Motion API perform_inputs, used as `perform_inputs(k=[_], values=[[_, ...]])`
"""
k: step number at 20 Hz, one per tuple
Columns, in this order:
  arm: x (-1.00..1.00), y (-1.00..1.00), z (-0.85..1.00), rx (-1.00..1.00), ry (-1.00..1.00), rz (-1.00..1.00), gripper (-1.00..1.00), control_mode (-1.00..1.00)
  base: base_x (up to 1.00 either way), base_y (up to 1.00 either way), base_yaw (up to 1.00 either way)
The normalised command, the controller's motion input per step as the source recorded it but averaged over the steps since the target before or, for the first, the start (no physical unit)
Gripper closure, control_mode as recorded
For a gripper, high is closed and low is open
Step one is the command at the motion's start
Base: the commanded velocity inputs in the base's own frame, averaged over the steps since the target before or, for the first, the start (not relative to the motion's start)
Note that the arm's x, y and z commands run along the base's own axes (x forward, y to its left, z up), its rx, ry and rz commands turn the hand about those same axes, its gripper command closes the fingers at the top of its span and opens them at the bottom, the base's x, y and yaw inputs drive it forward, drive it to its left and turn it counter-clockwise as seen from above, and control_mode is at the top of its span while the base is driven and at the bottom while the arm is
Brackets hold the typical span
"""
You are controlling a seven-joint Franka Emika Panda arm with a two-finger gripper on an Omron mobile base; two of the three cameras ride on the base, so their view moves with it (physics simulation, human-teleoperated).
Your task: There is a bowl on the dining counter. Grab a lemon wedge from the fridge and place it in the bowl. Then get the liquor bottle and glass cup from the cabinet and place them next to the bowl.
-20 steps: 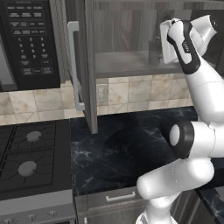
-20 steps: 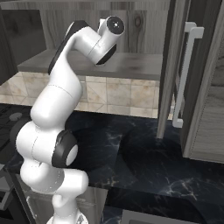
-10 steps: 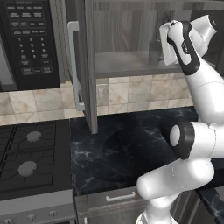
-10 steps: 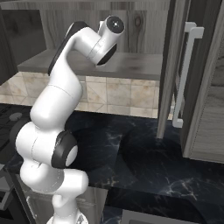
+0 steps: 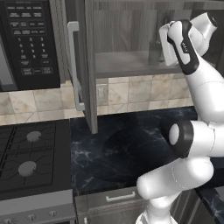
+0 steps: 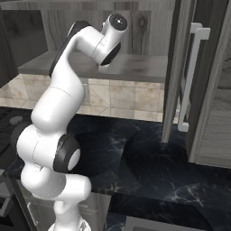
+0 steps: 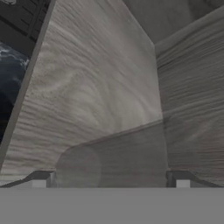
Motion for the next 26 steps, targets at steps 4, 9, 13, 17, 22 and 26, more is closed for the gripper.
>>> perform_inputs(k=[4,9,13,17,22,26], values=[[0.0,0.02,-0.2,-0.05,0.11,0.0,1.0,-1.0,0.0,0.0,0.0],[-0.02,0.01,-0.16,-0.03,0.06,0.0,1.0,-1.0,0.0,0.0,0.0],[-0.12,0.01,-0.02,0.0,0.0,0.0,1.0,-1.0,0.0,0.0,0.0],[-0.33,0.01,0.0,0.0,-0.02,0.0,1.0,-1.0,0.0,0.0,0.0],[-0.47,0.01,0.0,0.0,-0.03,0.0,1.0,-1.0,0.0,0.0,0.0],[-0.55,0.03,0.0,0.0,-0.03,0.0,1.0,-1.0,0.0,0.0,0.0]])
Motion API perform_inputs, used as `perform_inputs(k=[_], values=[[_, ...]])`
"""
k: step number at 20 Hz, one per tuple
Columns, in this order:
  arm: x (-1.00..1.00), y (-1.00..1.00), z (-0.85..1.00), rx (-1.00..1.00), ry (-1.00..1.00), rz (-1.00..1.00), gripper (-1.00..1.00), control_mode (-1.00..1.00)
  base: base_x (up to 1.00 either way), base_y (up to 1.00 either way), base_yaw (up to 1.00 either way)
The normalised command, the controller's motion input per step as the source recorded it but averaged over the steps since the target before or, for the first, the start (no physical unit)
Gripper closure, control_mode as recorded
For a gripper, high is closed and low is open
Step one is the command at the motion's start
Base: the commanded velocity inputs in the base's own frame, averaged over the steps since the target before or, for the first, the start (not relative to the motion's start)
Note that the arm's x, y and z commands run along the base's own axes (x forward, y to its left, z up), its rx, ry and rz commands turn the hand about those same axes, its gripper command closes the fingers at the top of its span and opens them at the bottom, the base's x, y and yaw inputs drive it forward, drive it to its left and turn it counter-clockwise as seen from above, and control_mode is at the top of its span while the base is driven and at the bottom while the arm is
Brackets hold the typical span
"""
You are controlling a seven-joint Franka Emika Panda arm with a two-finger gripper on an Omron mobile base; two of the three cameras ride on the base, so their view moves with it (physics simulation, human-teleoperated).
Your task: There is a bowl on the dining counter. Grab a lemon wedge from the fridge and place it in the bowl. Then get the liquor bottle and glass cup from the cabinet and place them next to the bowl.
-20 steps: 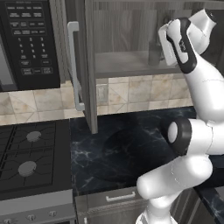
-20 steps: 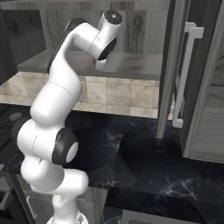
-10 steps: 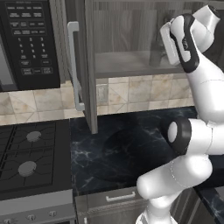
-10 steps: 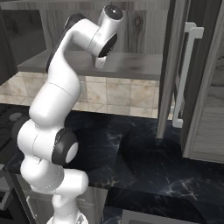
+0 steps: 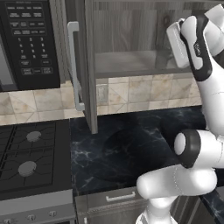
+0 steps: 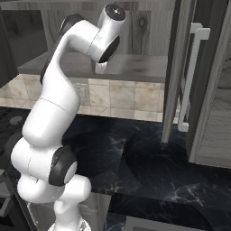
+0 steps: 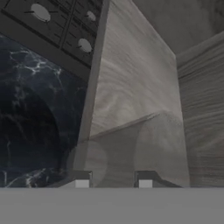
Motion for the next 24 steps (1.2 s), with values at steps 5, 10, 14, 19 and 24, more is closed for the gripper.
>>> perform_inputs(k=[5,10,14,19,24], values=[[-0.69,0.12,0.0,0.0,-0.07,0.0,1.0,-1.0,0.0,0.0,0.0],[-0.84,0.19,0.0,0.0,-0.14,0.0,1.0,-1.0,0.0,0.0,0.0],[-0.73,0.24,0.0,0.0,-0.09,0.0,1.0,-1.0,0.0,0.0,0.0],[-0.18,0.29,0.0,-0.05,0.01,0.0,1.0,-1.0,0.0,0.0,0.0],[-0.4,0.23,0.0,-0.01,-0.02,0.0,1.0,-1.0,0.0,0.0,0.0]])
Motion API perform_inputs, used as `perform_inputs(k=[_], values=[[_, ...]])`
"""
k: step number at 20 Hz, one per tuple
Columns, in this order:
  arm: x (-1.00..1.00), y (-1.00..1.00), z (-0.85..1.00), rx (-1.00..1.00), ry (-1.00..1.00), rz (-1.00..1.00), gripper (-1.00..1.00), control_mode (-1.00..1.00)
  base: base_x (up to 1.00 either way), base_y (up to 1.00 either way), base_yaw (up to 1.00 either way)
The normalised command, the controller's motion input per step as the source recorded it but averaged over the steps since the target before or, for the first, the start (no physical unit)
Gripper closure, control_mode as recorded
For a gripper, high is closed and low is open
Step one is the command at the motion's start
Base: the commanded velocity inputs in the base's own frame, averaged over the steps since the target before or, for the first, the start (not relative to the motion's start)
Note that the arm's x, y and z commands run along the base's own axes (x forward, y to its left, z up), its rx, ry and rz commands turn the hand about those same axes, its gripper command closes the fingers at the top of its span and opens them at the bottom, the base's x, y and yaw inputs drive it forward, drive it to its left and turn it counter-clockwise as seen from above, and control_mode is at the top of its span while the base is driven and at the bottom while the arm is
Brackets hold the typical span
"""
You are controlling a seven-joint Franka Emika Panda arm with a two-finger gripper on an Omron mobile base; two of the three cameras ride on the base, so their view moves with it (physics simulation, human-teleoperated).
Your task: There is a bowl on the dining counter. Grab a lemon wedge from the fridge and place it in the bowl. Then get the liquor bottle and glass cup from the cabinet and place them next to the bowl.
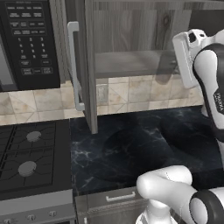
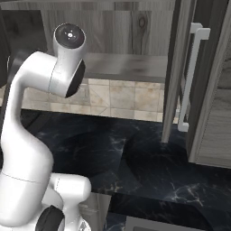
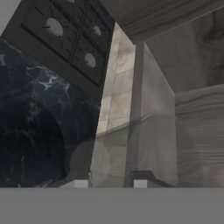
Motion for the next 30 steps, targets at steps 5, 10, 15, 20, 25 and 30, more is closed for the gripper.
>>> perform_inputs(k=[5,10,15,20,25,30], values=[[-0.8,0.06,0.0,0.0,-0.14,0.0,1.0,-1.0,0.0,0.0,0.0],[-0.76,0.03,0.0,0.0,-0.1,0.0,1.0,-1.0,0.0,0.0,0.0],[-0.66,0.02,0.0,0.0,-0.07,0.0,1.0,-1.0,0.0,0.0,0.0],[-0.48,0.05,0.0,-0.01,-0.03,0.0,1.0,-1.0,0.0,0.0,0.0],[-0.03,0.07,-0.04,-0.03,0.0,0.0,1.0,-1.0,0.0,0.0,0.0],[0.0,0.16,-0.02,-0.04,0.08,0.0,1.0,-1.0,0.0,0.0,0.0]])
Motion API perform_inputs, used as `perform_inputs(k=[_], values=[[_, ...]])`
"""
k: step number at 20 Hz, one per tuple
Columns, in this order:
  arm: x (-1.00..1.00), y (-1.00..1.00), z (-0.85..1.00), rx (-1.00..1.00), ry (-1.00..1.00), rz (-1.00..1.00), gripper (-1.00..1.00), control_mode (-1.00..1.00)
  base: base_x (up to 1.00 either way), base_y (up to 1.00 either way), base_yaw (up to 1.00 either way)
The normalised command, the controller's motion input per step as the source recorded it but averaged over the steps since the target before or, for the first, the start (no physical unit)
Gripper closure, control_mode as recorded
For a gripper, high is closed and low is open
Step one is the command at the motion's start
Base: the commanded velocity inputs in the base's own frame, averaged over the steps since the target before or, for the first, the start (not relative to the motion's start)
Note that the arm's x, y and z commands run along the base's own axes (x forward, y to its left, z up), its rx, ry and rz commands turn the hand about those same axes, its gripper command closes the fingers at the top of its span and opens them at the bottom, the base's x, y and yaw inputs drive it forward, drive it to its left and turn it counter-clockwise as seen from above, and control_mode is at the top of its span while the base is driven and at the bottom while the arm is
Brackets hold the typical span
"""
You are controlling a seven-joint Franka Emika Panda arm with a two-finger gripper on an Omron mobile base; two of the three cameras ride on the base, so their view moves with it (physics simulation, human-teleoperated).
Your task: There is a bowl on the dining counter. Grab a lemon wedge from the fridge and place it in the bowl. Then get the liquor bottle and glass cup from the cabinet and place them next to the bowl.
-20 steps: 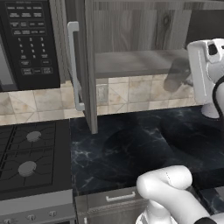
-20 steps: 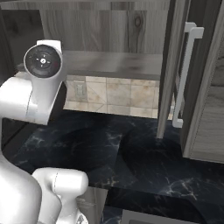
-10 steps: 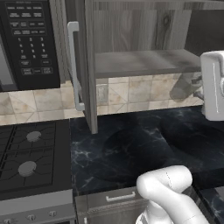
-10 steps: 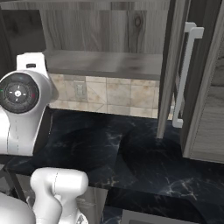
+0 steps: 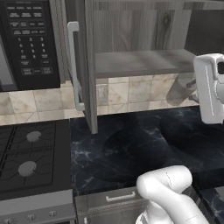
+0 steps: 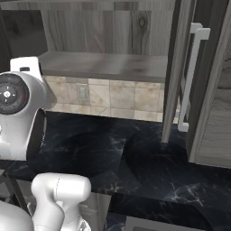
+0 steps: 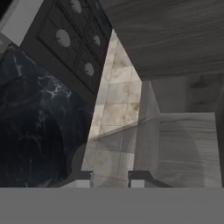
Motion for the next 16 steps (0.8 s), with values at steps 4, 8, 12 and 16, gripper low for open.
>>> perform_inputs(k=[4,8,12,16], values=[[0.0,0.04,0.0,0.0,0.03,0.0,1.0,-1.0,0.0,0.0,0.0],[0.0,0.0,0.0,0.0,0.0,0.0,1.0,-1.0,0.0,0.0,0.0],[-0.15,0.0,0.0,0.01,0.0,0.0,1.0,1.0,-0.14,0.0,0.0],[0.0,0.0,0.0,0.0,0.0,0.0,1.0,1.0,-0.79,0.06,0.0]])
